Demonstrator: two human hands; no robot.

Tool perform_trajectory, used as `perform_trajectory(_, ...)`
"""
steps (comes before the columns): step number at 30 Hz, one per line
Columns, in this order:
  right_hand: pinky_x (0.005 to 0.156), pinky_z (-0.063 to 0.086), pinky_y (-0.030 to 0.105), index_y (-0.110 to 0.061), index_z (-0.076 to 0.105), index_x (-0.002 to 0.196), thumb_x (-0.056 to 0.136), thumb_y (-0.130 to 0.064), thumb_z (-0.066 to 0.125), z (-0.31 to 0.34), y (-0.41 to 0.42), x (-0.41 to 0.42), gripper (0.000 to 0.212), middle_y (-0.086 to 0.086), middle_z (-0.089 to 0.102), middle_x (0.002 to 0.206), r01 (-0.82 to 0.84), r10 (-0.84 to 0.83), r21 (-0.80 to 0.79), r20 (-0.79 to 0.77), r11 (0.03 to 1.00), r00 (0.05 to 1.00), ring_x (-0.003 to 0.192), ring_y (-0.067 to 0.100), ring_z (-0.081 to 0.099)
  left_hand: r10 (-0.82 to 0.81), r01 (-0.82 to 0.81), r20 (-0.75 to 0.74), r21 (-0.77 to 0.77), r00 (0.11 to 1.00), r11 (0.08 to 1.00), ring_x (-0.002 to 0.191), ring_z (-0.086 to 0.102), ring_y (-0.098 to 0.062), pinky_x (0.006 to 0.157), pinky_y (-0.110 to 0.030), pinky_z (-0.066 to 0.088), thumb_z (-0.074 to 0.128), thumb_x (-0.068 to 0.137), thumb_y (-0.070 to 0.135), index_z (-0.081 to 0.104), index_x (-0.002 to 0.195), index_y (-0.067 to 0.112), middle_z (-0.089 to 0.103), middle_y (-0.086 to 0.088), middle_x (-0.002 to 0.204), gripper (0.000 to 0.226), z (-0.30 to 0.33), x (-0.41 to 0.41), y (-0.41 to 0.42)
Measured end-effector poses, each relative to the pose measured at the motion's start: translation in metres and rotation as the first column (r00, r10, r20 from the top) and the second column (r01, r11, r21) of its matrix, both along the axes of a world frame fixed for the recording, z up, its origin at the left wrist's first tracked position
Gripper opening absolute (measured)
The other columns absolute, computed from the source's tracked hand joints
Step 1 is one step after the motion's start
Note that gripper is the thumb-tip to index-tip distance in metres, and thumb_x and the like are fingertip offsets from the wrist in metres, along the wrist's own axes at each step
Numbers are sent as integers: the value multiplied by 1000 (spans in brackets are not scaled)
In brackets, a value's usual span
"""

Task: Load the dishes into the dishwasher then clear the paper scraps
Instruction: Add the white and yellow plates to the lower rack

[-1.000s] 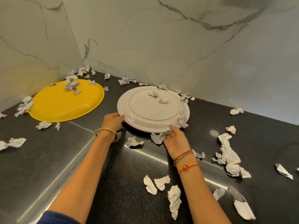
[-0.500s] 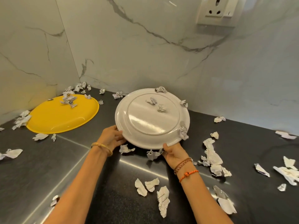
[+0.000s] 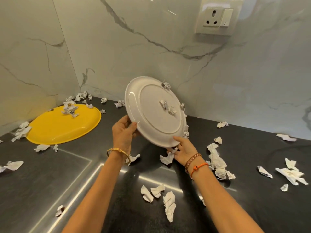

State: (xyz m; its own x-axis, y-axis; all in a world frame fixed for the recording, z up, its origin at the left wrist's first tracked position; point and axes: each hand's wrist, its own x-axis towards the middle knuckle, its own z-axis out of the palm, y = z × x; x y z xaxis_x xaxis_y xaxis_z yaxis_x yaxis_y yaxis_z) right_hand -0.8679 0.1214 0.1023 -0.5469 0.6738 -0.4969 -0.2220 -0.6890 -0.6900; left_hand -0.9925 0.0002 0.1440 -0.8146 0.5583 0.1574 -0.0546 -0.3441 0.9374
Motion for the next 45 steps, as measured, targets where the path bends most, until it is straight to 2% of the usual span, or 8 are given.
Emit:
perform_trajectory(8, 68, 45, 34, -16, 41, 131, 84, -43, 58, 22, 9, -11, 57, 10, 52, 95, -153, 134, 117, 157, 981, 978, 83, 25, 52, 261, -298, -555, 25, 790, 954, 76, 56, -21, 76, -40, 52, 46, 88, -4, 59, 117, 16, 62, 1, 92, 38, 30, 18, 8)
perform_trajectory(11, 101, 32, 51, -18, 38, 136, 80, -52, 60, 29, 18, -6, 70, 11, 53, 119, -139, 120, 104, 176, 985, 977, 107, 30, 52, 384, -413, -517, 63, 765, 908, 97, 54, -8, 89, -23, 47, 41, 91, -5, 55, 125, 4, 59, 2, 111, 38, 39, 29, 8)
perform_trajectory(17, 79, 50, 39, -18, 58, 96, 79, -33, 67, 55, 26, 44, 24, 5, 61, 104, 116, -160, 262, 154, 958, 975, 90, 23, 58, 502, -478, -270, 156, 822, 865, 93, 55, 2, 82, -4, 43, 39, 89, -8, 59, 120, 3, 59, 6, 108, 39, 71, 37, 8)
perform_trajectory(21, 73, 53, 34, -8, 61, 102, 80, -28, 69, 59, 11, 103, 30, 11, 66, 98, 357, -466, 464, 141, 810, 874, 79, 21, 62, 161, -156, -77, 67, 984, 985, 62, 56, -1, 60, -13, 49, 39, 87, -7, 67, 91, 15, 65, 10, 69, 36, 83, 46, 17)
perform_trajectory(25, 59, 50, 24, -4, 64, 91, 82, -24, 67, 66, -20, 176, 22, 5, 64, 79, 550, -707, 510, 179, 662, 684, 67, 15, 59, -278, 280, 104, -10, 955, 960, 49, 50, -4, 48, -16, 42, 45, 92, 7, 55, 68, 19, 56, 11, 50, 28, 91, 85, 30)
perform_trajectory(40, 84, 37, 22, 0, 55, 122, 93, -17, 52, 8, -263, 526, 34, 3, 53, 110, 898, -996, 438, 88, 46, 8, 102, 16, 47, -897, 917, 193, -53, 398, 396, 66, 52, -17, 58, -25, 41, 54, 83, 11, 58, 60, 20, 55, -2, 69, 25, 64, 442, -55)
perform_trajectory(43, 83, 41, 29, -10, 63, 100, 87, -23, 58, -10, -330, 588, 19, 7, 56, 102, 881, -971, 465, 158, -87, -179, 96, 18, 50, -932, 961, 238, -90, 274, 260, 56, 54, -13, 53, -19, 45, 54, 83, 6, 57, 65, 15, 55, -1, 64, 20, 48, 521, -89)
perform_trajectory(45, 85, 41, 26, -32, 55, 79, 84, -32, 53, -32, -368, 632, 5, 3, 55, 93, 866, -939, 499, 306, 20, -155, 85, 10, 52, -943, 976, 264, -132, 200, 170, 56, 55, -11, 53, -18, 45, 55, 83, 4, 59, 68, 14, 56, 1, 62, 18, 38, 563, -108)
